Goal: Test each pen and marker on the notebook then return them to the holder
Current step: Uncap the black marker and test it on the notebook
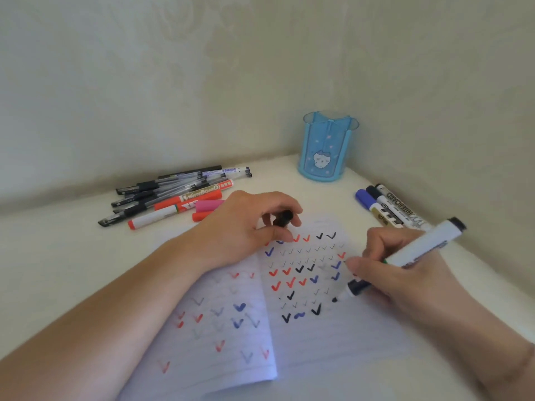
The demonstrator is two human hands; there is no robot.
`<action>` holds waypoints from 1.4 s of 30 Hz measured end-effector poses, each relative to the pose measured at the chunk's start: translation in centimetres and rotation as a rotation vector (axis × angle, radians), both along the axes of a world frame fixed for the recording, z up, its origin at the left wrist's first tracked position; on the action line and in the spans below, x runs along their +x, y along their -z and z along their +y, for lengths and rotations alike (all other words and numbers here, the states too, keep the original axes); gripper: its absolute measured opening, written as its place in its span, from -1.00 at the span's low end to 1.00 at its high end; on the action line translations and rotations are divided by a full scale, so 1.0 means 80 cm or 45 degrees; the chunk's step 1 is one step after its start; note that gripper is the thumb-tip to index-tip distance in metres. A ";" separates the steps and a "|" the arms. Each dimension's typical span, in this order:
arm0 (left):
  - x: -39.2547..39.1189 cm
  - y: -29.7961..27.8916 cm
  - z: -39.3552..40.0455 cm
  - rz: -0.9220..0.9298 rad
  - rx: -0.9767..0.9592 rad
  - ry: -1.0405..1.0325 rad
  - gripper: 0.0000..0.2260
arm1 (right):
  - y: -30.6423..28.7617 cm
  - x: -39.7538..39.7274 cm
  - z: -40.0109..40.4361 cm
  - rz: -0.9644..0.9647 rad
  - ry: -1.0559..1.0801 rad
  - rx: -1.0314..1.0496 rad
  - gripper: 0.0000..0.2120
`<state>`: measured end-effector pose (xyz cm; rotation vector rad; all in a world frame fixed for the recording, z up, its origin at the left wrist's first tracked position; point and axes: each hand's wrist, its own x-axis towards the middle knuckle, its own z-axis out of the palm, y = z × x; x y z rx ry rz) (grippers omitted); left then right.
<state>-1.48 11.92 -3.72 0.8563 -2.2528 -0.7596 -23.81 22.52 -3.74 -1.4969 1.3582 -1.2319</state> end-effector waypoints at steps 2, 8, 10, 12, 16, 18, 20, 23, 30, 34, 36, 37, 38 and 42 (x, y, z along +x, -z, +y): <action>0.000 0.000 0.000 0.011 0.013 -0.015 -0.73 | 0.001 0.002 0.001 0.045 -0.004 0.017 -0.61; -0.002 0.005 -0.003 0.032 -0.185 0.069 -0.77 | -0.003 0.008 0.000 0.166 -0.038 0.035 -0.57; -0.002 0.004 -0.003 0.048 -0.207 0.102 -0.77 | -0.002 0.006 -0.002 0.198 -0.025 0.043 -0.58; -0.002 0.004 -0.003 0.053 -0.213 0.117 -0.76 | 0.000 0.005 -0.002 0.188 -0.018 0.040 -0.61; -0.001 0.004 -0.002 0.035 -0.146 0.114 -0.73 | 0.000 0.006 -0.003 0.137 0.008 0.043 -0.68; -0.001 0.003 0.000 0.017 -0.099 0.085 -0.69 | -0.001 0.007 -0.003 0.115 0.011 0.033 -0.65; 0.000 0.002 0.001 -0.002 -0.033 0.025 -0.68 | -0.003 0.008 -0.003 0.060 0.023 0.026 -0.57; -0.001 -0.002 0.003 0.026 0.046 -0.017 -0.73 | -0.006 0.006 -0.007 -0.220 0.034 -0.047 -0.62; -0.002 -0.004 0.008 0.005 0.048 0.037 -0.79 | -0.009 0.000 -0.012 -0.297 -0.182 -0.136 -0.91; -0.004 -0.004 0.011 0.007 -0.031 0.067 -0.80 | -0.007 0.005 -0.012 -0.297 -0.119 -0.125 -0.82; -0.005 -0.004 0.014 0.024 -0.077 0.095 -0.81 | -0.006 0.008 -0.013 -0.309 -0.158 -0.097 -0.87; -0.006 -0.004 0.016 0.036 -0.086 0.105 -0.82 | -0.006 0.008 -0.013 -0.312 -0.171 -0.090 -0.85; -0.007 -0.004 0.017 0.045 -0.086 0.107 -0.82 | -0.005 0.007 -0.014 -0.316 -0.174 -0.087 -0.82; -0.010 -0.002 0.020 0.102 0.005 0.101 -0.84 | -0.003 0.012 -0.015 -0.311 -0.162 -0.115 -0.54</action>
